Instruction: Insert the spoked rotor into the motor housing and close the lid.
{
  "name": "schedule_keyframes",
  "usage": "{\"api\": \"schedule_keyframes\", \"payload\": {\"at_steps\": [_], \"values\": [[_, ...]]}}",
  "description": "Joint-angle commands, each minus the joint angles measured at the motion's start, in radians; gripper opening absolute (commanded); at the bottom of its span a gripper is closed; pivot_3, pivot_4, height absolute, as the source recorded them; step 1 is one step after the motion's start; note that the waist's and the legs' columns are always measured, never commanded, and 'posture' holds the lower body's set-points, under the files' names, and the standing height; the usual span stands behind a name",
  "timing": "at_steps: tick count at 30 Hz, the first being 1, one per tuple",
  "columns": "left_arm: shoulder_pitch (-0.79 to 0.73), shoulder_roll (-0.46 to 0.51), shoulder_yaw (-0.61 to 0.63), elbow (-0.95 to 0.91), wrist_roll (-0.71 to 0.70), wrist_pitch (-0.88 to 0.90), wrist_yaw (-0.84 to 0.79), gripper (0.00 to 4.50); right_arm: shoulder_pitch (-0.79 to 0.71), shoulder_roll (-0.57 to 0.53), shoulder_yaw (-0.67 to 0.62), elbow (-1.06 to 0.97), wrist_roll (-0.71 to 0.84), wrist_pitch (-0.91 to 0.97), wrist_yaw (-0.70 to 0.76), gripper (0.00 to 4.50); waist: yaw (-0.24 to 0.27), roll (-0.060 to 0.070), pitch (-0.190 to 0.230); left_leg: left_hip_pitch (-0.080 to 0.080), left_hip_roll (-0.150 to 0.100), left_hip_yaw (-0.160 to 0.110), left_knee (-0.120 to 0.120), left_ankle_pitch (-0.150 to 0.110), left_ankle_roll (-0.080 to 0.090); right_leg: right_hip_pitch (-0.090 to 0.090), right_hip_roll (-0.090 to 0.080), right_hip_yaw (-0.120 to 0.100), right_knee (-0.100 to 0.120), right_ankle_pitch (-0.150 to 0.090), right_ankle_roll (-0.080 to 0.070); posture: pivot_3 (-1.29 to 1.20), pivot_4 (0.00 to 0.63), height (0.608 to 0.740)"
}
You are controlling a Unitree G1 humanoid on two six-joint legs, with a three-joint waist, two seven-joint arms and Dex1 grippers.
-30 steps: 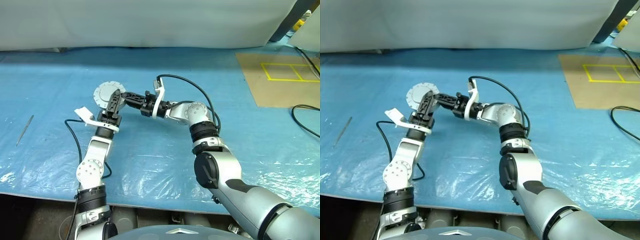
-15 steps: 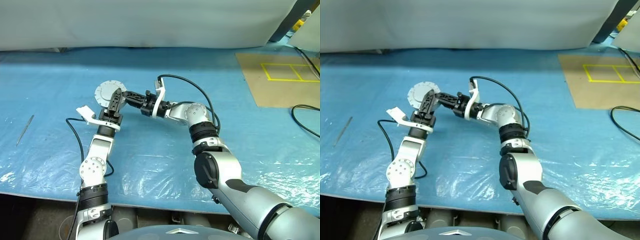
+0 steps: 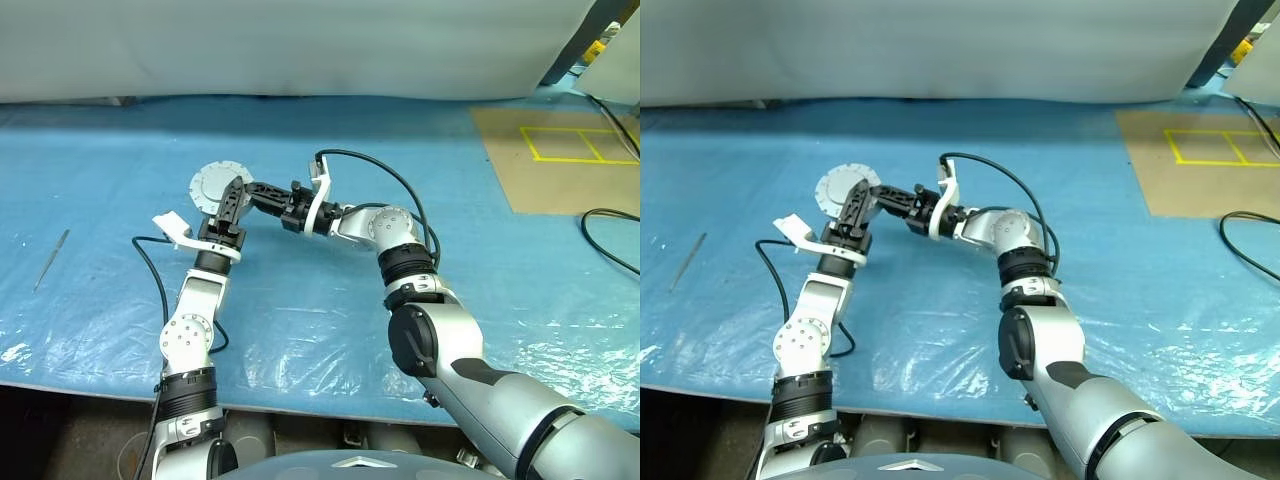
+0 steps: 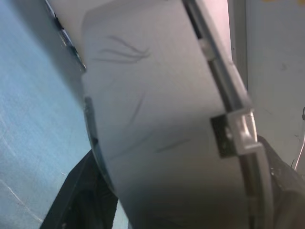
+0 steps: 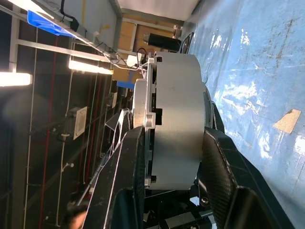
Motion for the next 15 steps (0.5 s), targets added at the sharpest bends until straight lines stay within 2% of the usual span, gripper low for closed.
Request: {"api": "schedule_keyframes", "payload": {"at_steps": [1, 5, 10, 15], "values": [[-0.016, 0.005, 0.029, -0.042, 0.009, -0.041, 0.022, 4.45, -0.017, 0.035, -0.009, -0.022, 0.034, -0.012, 0.013, 1.29, 0.0, 0.0, 0.0, 0.0, 0.0, 0.0, 0.0, 0.0, 0.0, 0.0, 0.0, 0.0, 0.0, 0.0, 0.0, 0.0, 0.15, 0.74], [-0.023, -0.008, 0.044, -0.039, -0.028, -0.036, 0.025, 4.48, -0.016, 0.034, -0.009, -0.021, 0.035, -0.012, 0.013, 1.29, 0.001, 0.0, 0.0, 0.0, 0.0, 0.0, 0.001, 0.0, 0.0, 0.0, 0.0, 0.0, 0.001, 0.0, 0.0, 0.0, 0.15, 0.74], [-0.014, 0.006, 0.029, -0.024, -0.005, -0.013, 0.042, 4.48, -0.018, 0.034, -0.01, -0.019, 0.035, -0.013, 0.014, 1.29, 0.001, -0.001, 0.0, 0.0, 0.0, 0.0, 0.002, 0.0, 0.0, 0.0, 0.0, 0.0, 0.002, 0.0, 0.0, 0.0, 0.15, 0.74], [-0.024, -0.003, 0.041, -0.024, -0.036, -0.015, 0.032, 3.0, -0.021, 0.033, -0.01, -0.017, 0.034, -0.014, 0.016, 1.29, 0.001, -0.001, 0.001, 0.0, 0.0, 0.0, 0.002, 0.0, 0.0, 0.0, -0.001, 0.0, 0.002, 0.0, 0.0, 0.0, 0.15, 0.74]]}}
